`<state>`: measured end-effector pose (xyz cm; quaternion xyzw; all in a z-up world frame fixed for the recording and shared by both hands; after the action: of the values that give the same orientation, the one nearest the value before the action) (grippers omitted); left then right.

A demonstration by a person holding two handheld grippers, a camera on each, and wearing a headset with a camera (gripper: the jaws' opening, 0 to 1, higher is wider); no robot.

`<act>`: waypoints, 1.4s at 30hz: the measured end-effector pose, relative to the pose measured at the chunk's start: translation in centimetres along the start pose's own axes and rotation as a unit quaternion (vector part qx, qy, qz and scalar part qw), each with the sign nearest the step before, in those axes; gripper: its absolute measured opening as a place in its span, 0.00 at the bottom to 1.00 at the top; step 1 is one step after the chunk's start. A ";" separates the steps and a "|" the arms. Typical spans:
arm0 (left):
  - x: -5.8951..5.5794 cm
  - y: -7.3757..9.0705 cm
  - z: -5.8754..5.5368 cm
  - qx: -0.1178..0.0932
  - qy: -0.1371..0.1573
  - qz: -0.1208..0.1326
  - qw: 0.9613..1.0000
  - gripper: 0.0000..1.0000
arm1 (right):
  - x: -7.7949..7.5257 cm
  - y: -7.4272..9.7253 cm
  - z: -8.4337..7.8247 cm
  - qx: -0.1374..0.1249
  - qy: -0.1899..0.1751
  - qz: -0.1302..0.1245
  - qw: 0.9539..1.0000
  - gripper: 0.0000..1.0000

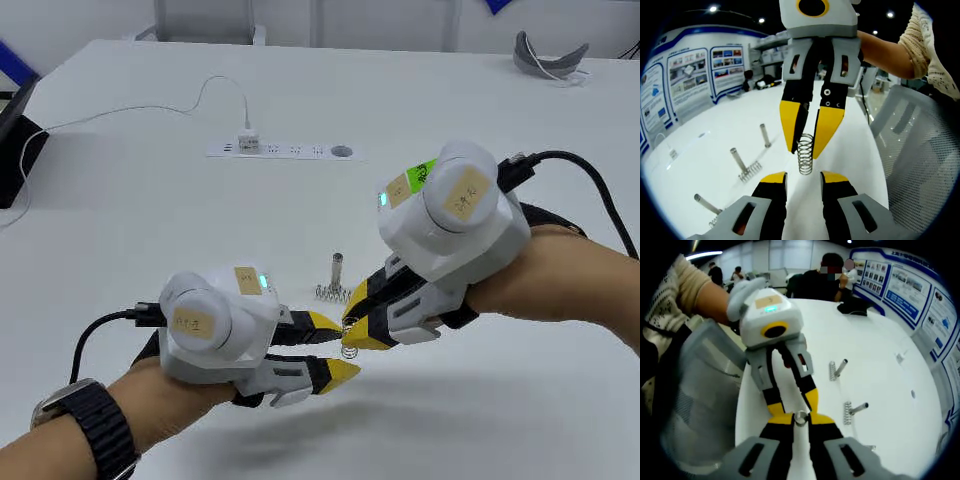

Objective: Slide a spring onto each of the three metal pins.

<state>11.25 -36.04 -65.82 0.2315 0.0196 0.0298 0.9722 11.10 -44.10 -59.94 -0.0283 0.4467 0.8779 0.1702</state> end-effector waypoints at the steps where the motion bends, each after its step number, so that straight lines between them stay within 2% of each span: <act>1: 0.0 0.1 -0.1 -0.001 0.003 0.001 1.000 0.28 | -0.1 0.1 -0.1 0.001 -0.002 -0.002 1.000 0.12; 9: 0.1 1.2 -0.8 -0.006 0.021 0.019 1.000 0.37 | -1.4 1.2 -0.9 0.003 -0.017 -0.020 1.000 0.12; 18: 0.4 2.8 -1.1 -0.019 0.035 0.046 0.998 0.44 | -3.0 2.6 -1.8 0.005 -0.037 -0.045 0.998 0.12; 31: 0.6 5.0 -1.8 -0.030 0.050 0.079 0.995 0.49 | -4.9 4.2 -3.1 0.006 -0.062 -0.076 0.995 0.12; 42: 0.8 6.8 -2.6 -0.038 0.067 0.110 0.991 0.51 | -6.6 4.6 -4.0 0.009 -0.079 -0.094 0.992 0.12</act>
<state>11.54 -28.75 -65.04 0.1928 0.0582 0.1526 0.9676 15.37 -51.59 -57.42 0.0005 0.4355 0.8533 0.2866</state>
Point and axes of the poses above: the centre of the closed fingertips' face, and the gripper's own axes: y roughly backward along the fingers, x roughly to its left, z roughly out of its top, the point moved 7 cm from there along y, roughly backward along the fingers, and after that the axes turned 9 degrees about -z, right-handed, at the moved point
